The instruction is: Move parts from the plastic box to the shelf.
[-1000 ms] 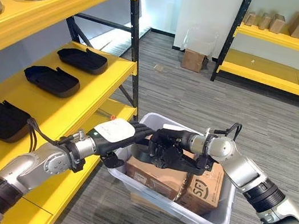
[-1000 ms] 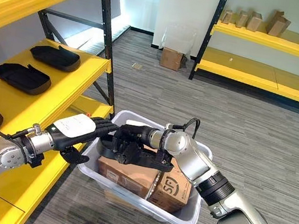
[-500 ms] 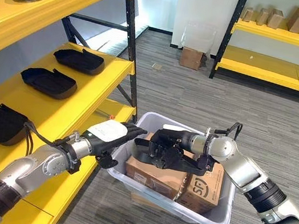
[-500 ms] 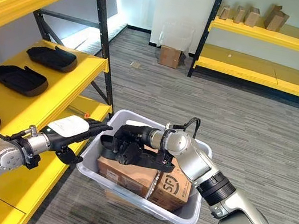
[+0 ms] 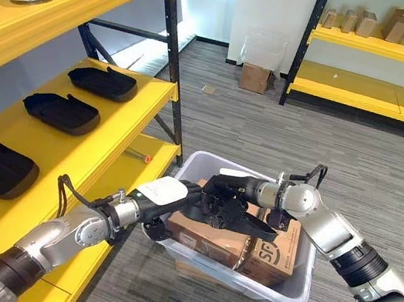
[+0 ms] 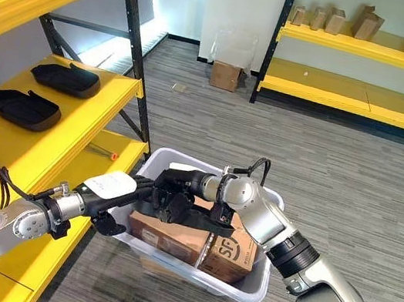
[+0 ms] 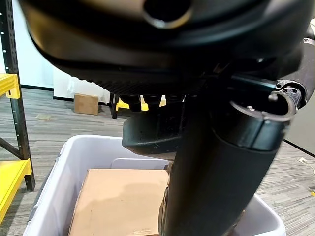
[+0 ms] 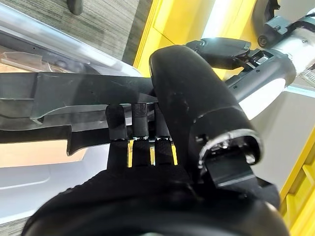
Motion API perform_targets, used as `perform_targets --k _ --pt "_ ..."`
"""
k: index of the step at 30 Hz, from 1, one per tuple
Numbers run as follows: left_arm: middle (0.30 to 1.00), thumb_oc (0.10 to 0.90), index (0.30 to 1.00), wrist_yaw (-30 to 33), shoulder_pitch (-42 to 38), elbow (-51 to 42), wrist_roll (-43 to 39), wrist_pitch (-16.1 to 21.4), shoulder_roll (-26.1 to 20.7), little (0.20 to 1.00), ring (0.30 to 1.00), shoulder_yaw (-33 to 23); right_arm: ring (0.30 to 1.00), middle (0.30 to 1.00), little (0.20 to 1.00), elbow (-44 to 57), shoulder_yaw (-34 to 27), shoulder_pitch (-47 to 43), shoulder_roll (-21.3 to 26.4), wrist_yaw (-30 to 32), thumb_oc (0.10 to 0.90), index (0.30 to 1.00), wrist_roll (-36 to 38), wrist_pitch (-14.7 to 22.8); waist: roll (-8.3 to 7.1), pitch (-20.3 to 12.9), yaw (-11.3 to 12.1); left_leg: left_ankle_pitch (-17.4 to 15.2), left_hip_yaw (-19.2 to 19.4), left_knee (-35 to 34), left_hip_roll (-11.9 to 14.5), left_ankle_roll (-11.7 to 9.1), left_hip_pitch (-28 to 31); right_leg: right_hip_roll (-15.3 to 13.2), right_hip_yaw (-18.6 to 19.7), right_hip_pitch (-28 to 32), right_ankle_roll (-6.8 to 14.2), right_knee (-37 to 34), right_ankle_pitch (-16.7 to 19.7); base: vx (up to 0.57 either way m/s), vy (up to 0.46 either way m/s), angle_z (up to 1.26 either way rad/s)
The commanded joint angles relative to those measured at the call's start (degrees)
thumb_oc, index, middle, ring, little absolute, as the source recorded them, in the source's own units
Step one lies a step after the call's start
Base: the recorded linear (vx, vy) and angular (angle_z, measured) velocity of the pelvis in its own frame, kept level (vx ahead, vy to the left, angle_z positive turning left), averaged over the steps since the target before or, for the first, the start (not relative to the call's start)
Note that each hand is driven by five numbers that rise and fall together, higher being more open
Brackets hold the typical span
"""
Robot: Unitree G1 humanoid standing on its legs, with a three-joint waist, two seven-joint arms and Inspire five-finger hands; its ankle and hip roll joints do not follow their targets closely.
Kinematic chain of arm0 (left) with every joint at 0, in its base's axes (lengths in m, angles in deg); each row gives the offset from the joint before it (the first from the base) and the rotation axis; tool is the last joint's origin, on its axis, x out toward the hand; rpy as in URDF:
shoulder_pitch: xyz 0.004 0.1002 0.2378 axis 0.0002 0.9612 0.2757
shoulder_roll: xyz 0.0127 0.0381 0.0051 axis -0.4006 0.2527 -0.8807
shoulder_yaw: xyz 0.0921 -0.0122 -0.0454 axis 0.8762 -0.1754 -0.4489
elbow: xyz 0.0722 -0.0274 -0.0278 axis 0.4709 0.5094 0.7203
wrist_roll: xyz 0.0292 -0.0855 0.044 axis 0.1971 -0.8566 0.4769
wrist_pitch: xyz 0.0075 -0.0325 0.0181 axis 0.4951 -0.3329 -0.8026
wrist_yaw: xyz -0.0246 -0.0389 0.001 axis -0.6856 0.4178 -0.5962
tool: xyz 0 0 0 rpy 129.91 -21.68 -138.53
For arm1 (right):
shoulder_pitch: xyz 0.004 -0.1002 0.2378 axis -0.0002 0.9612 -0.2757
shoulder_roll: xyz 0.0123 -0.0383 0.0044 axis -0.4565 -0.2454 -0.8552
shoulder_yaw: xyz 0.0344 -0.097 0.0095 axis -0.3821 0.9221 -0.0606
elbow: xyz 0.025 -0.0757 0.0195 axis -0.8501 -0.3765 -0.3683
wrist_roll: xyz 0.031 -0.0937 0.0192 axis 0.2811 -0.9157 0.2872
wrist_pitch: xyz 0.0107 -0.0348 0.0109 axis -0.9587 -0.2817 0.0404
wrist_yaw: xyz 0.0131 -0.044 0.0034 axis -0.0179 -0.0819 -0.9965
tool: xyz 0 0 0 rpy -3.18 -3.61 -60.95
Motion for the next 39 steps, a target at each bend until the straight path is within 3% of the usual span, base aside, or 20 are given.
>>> perform_targets --k 1,16,39 --pt "1.0 0.9 1.0 3.63 -9.59 -2.55 -4.7 3.16 0.47 1.0 1.0 2.88 0.3 0.3 0.3 5.89 -1.37 -8.8 -1.73 1.68 0.4 0.3 0.48 6.71 -1.35 -4.09 -0.22 -0.99 0.64 -0.44 0.66 0.83 -1.55 -2.03 -2.1 -0.27 0.76 8.37 -7.4 0.01 0.007 -0.06" --pt "1.0 0.9 1.0 3.67 -13.04 -3.61 -5.97 1.54 3.57 1.0 1.0 7.31 0.3 0.3 0.3 4.87 0.66 -9.57 -3.08 2.1 0.4 0.3 0.59 8.58 -1.51 -4.09 -0.81 -1.02 0.69 -0.44 0.84 0.89 -1.4 -2.02 -1.87 -0.38 0.83 8.56 -7.45 0.0 0.0 -0.02" --pt "1.0 0.9 1.0 5.09 -20.91 -0.47 -7.69 -3.21 14.38 1.0 1.0 16.46 0.3 0.3 0.3 3.31 5.39 -13.01 -7.37 3.47 0.4 0.3 1.52 10.07 -2.2 -4.57 -2.64 -1.35 1.23 -0.44 1.1 0.88 -0.66 -1.84 -1.08 -0.27 0.9 8.67 -7.6 0.0 0.0 -0.01"
